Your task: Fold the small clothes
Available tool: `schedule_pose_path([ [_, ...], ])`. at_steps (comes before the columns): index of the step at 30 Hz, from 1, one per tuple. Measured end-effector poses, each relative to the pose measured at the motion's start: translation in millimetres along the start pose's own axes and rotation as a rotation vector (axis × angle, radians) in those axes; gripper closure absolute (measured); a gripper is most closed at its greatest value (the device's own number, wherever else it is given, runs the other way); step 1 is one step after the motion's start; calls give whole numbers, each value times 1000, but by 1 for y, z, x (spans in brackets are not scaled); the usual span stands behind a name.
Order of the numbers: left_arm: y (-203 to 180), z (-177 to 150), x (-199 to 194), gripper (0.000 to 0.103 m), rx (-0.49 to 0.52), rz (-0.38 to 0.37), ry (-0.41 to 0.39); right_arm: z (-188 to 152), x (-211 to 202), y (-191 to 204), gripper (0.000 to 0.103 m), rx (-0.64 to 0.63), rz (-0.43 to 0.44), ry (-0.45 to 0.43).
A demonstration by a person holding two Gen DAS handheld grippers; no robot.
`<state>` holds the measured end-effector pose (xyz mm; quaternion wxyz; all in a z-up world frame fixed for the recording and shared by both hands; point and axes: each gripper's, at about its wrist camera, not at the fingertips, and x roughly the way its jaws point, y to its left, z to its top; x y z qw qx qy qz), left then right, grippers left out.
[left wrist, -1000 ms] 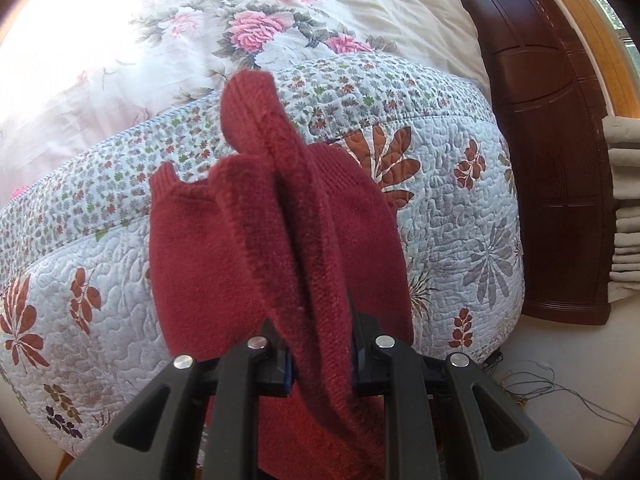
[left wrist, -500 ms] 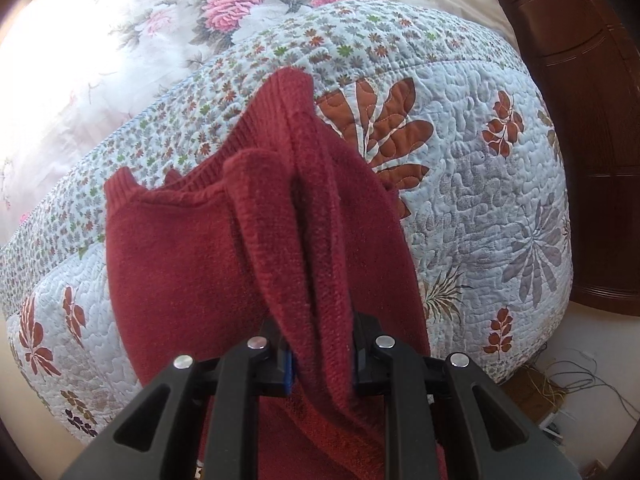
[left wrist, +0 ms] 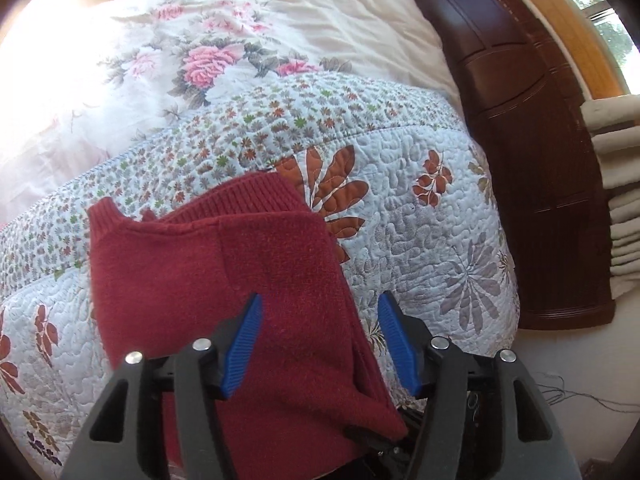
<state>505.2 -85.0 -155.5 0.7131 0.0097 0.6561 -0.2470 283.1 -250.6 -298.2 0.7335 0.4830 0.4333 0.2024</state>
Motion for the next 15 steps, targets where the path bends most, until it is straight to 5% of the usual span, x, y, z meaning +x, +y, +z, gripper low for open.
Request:
schedule_pose_path([
  [2, 11, -26, -18, 40, 43, -7, -43, 5, -5, -12, 31, 49, 72, 26],
  [3, 17, -39, -26, 40, 60, -18, -60, 8, -7, -18, 24, 87, 114, 43],
  [10, 61, -109, -41, 40, 33, -141, -131, 35, 19, -22, 18, 110, 199, 237],
  [12, 71, -117, -37, 40, -9, -170, -130, 38, 29, -19, 51, 99, 180, 282],
  [13, 73, -121, -38, 40, -21, -184, -137, 38, 31, -18, 86, 102, 174, 310],
  [15, 73, -127, -44, 40, -31, -228, -159, 40, 18, -10, 88, 75, 151, 294],
])
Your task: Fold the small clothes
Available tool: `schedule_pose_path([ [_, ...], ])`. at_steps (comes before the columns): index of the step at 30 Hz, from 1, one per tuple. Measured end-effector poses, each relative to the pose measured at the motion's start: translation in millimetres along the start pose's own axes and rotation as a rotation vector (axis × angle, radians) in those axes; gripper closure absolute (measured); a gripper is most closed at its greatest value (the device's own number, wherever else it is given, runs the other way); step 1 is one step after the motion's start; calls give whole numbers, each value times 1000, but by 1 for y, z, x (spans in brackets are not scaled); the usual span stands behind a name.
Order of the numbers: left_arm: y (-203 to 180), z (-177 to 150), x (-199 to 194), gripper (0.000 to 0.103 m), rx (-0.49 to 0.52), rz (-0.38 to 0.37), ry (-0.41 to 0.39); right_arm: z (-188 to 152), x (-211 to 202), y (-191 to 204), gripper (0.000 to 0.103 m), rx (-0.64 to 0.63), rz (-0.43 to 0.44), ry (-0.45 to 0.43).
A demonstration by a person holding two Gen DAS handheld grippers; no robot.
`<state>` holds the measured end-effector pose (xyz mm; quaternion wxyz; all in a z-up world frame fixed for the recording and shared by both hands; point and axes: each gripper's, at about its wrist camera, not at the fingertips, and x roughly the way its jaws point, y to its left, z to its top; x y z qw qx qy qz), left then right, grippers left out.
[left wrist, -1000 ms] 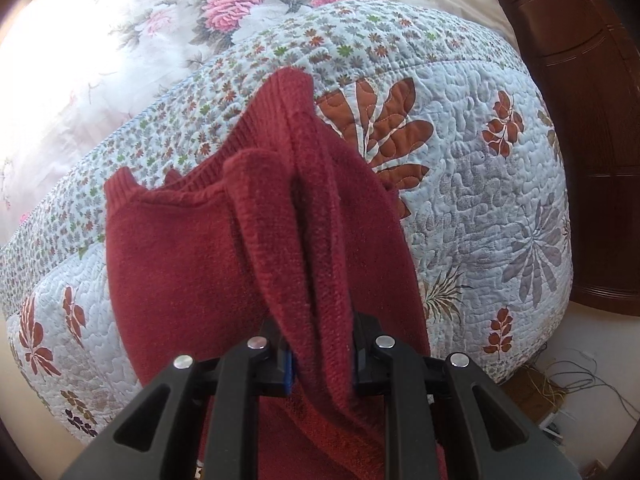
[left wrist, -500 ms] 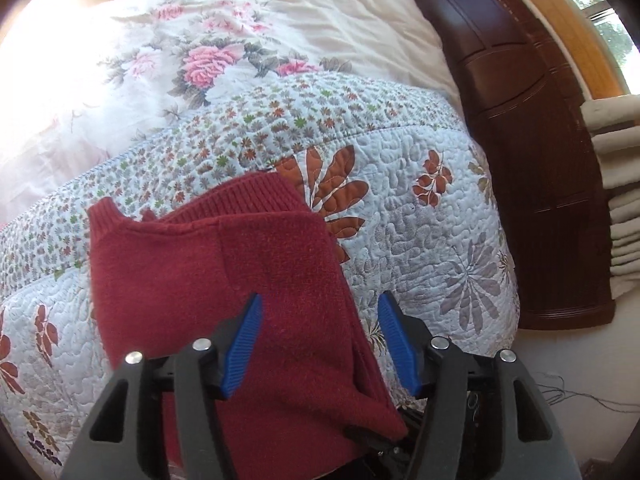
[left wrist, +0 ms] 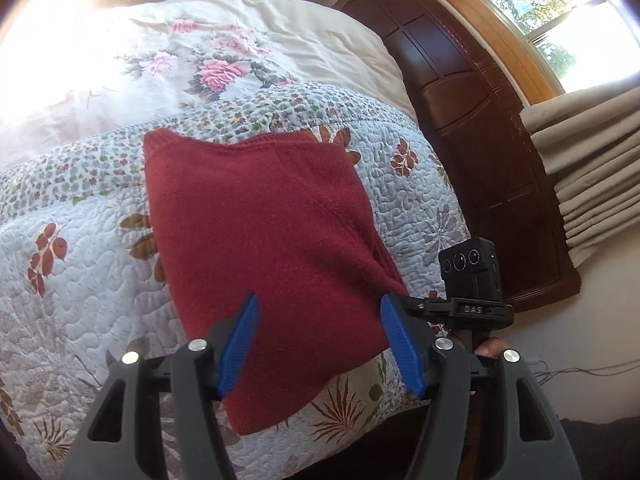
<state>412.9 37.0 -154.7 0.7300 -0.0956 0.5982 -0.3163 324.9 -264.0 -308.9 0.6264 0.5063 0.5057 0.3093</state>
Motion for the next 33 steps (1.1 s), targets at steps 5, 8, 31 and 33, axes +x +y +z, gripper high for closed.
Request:
schedule_pose_path([
  [5, -19, -1, 2, 40, 51, -110, -2, -11, -36, 4, 89, -28, -45, -62],
  [8, -21, -6, 33, 40, 53, -162, 67, -8, -16, -39, 90, 46, -122, -29],
  [31, 10, -51, 100, 40, -29, -210, 136, 121, -4, 26, 95, -222, -316, -106],
  [33, -1, -54, 91, 39, -8, -250, 116, 119, -15, 46, 96, -295, -322, -158],
])
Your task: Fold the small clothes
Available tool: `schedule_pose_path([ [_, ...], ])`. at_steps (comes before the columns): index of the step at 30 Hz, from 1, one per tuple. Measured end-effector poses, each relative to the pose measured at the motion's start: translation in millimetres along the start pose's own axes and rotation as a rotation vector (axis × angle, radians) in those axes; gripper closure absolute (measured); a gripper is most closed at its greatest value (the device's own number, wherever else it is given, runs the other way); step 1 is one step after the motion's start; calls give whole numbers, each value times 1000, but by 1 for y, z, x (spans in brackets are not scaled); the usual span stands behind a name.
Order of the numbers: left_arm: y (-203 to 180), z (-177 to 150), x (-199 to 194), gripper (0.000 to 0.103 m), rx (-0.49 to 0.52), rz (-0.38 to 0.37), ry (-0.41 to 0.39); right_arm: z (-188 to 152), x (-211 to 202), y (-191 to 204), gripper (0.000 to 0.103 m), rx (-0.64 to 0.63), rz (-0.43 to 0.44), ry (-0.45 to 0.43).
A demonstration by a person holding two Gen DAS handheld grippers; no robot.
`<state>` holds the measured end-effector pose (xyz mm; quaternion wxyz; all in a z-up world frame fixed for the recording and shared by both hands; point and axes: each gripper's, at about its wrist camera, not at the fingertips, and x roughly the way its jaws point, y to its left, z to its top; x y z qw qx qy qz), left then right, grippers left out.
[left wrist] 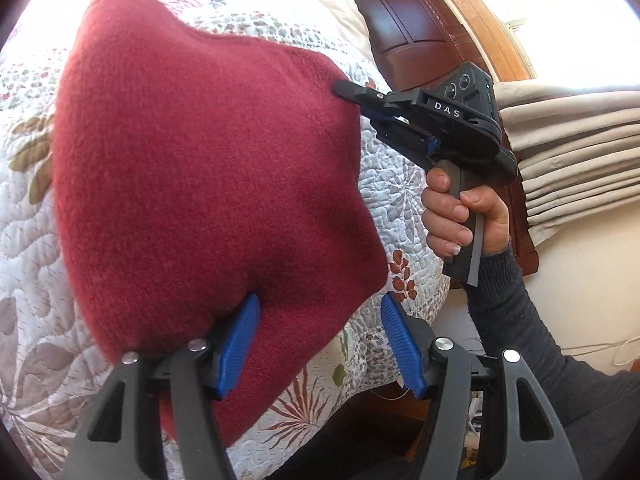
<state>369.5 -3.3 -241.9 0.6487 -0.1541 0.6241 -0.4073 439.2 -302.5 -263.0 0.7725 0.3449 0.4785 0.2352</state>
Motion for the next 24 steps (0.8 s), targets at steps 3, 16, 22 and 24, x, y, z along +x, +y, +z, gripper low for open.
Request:
schedule_pose_path([
  [3, -16, -8, -4, 39, 30, -40, -11, 9, -4, -11, 96, 26, -57, -36],
  [16, -20, -15, -46, 38, -17, -118, -98, -89, -31, -36, 54, 149, 38, 63],
  [22, -12, 3, -47, 37, -50, -163, -107, -151, -7, -33, 94, 169, 24, 194],
  [24, -14, 6, -44, 37, -45, -152, -85, -157, -11, -31, 96, 175, 22, 181],
])
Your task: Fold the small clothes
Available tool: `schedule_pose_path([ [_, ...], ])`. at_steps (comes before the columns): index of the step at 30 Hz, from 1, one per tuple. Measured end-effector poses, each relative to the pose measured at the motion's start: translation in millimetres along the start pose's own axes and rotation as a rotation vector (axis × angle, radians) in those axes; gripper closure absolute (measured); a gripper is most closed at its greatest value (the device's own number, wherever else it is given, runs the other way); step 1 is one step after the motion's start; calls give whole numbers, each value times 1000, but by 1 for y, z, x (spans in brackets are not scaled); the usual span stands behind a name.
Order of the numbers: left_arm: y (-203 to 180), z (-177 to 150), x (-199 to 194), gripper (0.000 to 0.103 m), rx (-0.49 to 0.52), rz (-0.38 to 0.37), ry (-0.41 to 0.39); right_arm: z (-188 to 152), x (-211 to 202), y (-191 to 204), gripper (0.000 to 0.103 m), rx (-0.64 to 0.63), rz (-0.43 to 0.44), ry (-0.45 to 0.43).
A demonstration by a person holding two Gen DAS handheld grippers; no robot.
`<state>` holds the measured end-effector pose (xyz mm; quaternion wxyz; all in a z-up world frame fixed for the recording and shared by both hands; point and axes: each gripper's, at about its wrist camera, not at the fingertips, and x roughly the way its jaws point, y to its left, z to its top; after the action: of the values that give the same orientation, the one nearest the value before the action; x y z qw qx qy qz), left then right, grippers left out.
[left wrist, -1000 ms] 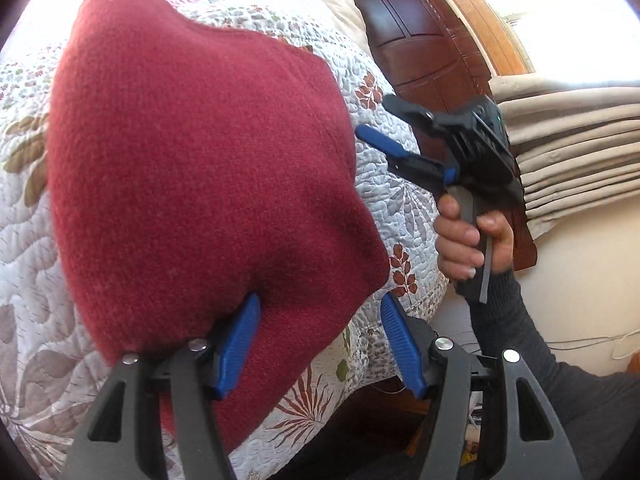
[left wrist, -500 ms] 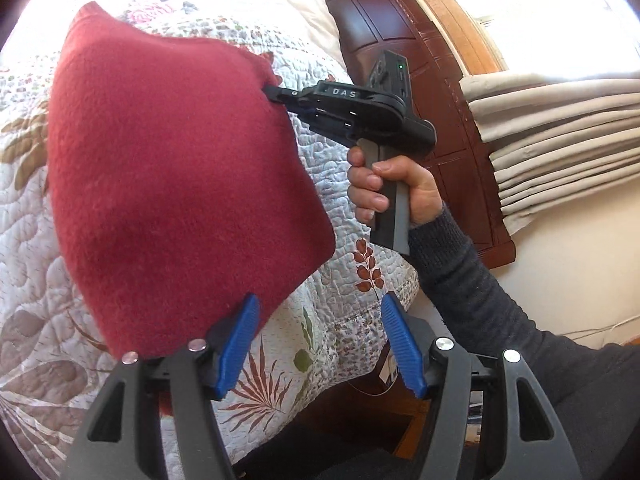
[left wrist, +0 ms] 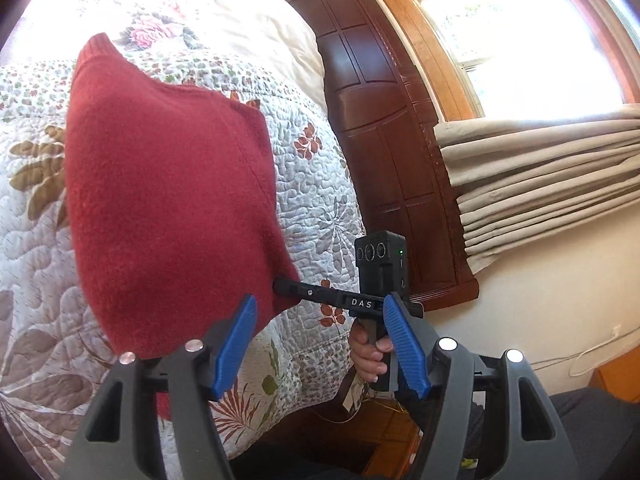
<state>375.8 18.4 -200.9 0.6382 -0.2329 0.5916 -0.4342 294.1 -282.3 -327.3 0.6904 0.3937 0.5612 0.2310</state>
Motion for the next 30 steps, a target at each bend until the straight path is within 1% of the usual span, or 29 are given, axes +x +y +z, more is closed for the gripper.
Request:
schedule_pose_path([
  [1, -2, 0, 1, 37, 10, 4, 11, -3, -4, -1, 96, -3, -4, -11],
  [2, -1, 0, 1, 33, 13, 17, 23, -7, -3, -8, 96, 20, -8, -5],
  [3, 4, -2, 6, 30, 9, 35, 42, -9, 3, -19, 96, 47, -14, 19],
  [5, 24, -8, 20, 30, -24, 97, 86, -9, 18, -31, 95, 54, -43, 64],
  [6, 36, -12, 25, 30, -52, 126, 106, -7, 19, -29, 95, 39, -59, 65],
  [7, 44, -15, 28, 30, -71, 143, 110, -2, 15, -22, 91, 19, -66, 55],
  [8, 45, -17, 25, 30, -81, 142, 96, 2, 6, -14, 85, 1, -65, 36],
  [9, 44, -19, 21, 30, -82, 128, 76, 9, -5, -3, 83, -18, -72, 4],
  [10, 40, -20, 14, 30, -77, 110, 55, 14, -18, 9, 76, -49, -74, -38],
  [11, 35, -21, 8, 30, -67, 95, 36, 20, -29, 21, 64, -82, -66, -82],
  [12, 32, -23, 4, 28, -60, 75, 20, 29, -36, 32, 60, -108, -43, -118],
  [13, 32, -23, 2, 26, -61, 62, 11, 39, -36, 42, 59, -126, -1, -130],
  [14, 34, -24, 3, 23, -64, 67, 12, 50, -29, 51, 59, -138, 44, -118],
  [15, 39, -25, 7, 23, -72, 86, 24, 64, -20, 58, 59, -153, 76, -104],
  [17, 48, -25, 13, 23, -95, 101, 37, 84, 6, 65, 59, -190, 111, -56],
  [18, 51, -24, 16, 23, -104, 105, 35, 92, 20, 62, 59, -186, 135, -19],
  [19, 53, -24, 17, 23, -112, 111, 30, 99, 34, 55, 60, -172, 150, 15],
  [21, 46, -24, 16, 23, -122, 109, 14, 109, 47, 35, 80, -135, 149, 44],
  [22, 42, -24, 11, 23, -122, 109, 2, 113, 47, 24, 103, -116, 138, 57],
  [24, 31, -28, -8, 23, -114, 85, -37, 118, 29, 10, 103, -70, 166, 50],
  [25, 27, -31, -19, 23, -103, 77, -61, 121, 14, 4, 89, -50, 172, 16],
  [26, 25, -35, -32, 21, -93, 76, -89, 125, 0, -4, 58, -24, 203, -18],
  [27, 28, -40, -45, 16, -91, 86, -119, 130, -10, -13, 39, 17, 239, -36],
  [28, 35, -44, -56, 13, -105, 108, -148, 140, -13, -22, 11, 62, 263, -37],
  [29, 47, -48, -63, 11, -132, 136, -165, 152, -11, -29, 6, 94, 292, -19],
  [30, 62, -52, -68, 11, -171, 177, -165, 162, -4, -34, 6, 112, 320, 23],
])
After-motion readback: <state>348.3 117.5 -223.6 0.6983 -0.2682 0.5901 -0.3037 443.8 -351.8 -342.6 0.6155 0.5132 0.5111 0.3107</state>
